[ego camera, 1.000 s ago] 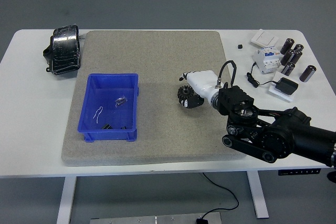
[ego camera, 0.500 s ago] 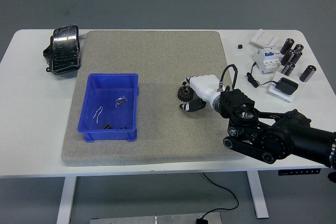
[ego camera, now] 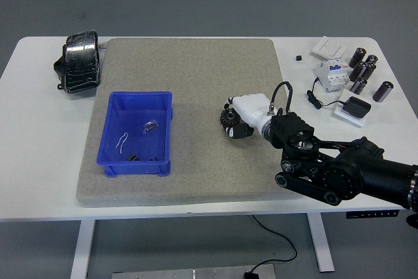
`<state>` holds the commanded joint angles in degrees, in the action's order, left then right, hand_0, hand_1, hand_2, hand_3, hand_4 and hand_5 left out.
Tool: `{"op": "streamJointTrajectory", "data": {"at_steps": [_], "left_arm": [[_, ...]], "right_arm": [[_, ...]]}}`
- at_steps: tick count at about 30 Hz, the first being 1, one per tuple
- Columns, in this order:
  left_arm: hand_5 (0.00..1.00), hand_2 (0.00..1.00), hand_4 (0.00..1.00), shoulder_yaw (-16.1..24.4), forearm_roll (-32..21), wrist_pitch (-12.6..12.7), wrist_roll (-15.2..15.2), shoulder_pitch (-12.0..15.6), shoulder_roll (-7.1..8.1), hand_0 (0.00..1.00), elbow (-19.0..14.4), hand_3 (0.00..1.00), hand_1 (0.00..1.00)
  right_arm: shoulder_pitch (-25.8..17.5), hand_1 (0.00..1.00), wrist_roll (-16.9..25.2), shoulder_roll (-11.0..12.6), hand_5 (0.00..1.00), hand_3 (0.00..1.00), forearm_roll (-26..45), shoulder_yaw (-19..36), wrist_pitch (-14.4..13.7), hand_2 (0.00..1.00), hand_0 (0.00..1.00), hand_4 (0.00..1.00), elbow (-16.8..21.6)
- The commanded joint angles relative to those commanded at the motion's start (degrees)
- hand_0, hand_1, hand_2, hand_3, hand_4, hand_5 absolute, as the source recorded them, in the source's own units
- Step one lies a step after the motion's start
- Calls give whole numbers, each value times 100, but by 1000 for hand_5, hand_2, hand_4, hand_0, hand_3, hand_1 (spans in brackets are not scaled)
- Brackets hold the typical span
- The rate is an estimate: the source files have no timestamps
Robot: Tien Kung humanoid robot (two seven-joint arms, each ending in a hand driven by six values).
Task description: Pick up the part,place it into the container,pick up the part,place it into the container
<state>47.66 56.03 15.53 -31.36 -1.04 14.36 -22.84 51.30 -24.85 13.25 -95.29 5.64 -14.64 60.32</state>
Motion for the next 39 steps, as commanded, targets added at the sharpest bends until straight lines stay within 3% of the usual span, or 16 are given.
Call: {"op": "streamJointTrajectory", "data": {"at_steps": [1,6,7,28,33,39], "left_arm": [[597,620,735,1,2,5,3,0,1,668,0,561,646],[597,620,735,-24,-47,32,51,-4,6,668,11,561,646],[603,618,734,-28,-56,38,59,-4,7,667,12,560,645],[621,616,733,-25,-16,165,123,-8,6,667,21,559,643],[632,614,731,-31,-16,195,133,-4,4,665,22,560,642],[642,614,730,-11,20,210,107,8,2,664,14,560,641]], "right_arm": [[-3,426,3,1,185,692,-1,-4,-12,571,261,468,-4],[-25,426,15,-16,185,692,1,-44,-47,571,261,468,-37],[-28,426,17,-19,128,691,2,-53,-49,557,263,452,-42],[-63,427,-20,126,113,685,-334,247,-188,530,260,454,251],[-55,427,-63,169,113,684,-504,418,-245,525,260,458,541],[-8,427,-202,238,118,685,-778,671,-271,520,257,457,1244]]}}
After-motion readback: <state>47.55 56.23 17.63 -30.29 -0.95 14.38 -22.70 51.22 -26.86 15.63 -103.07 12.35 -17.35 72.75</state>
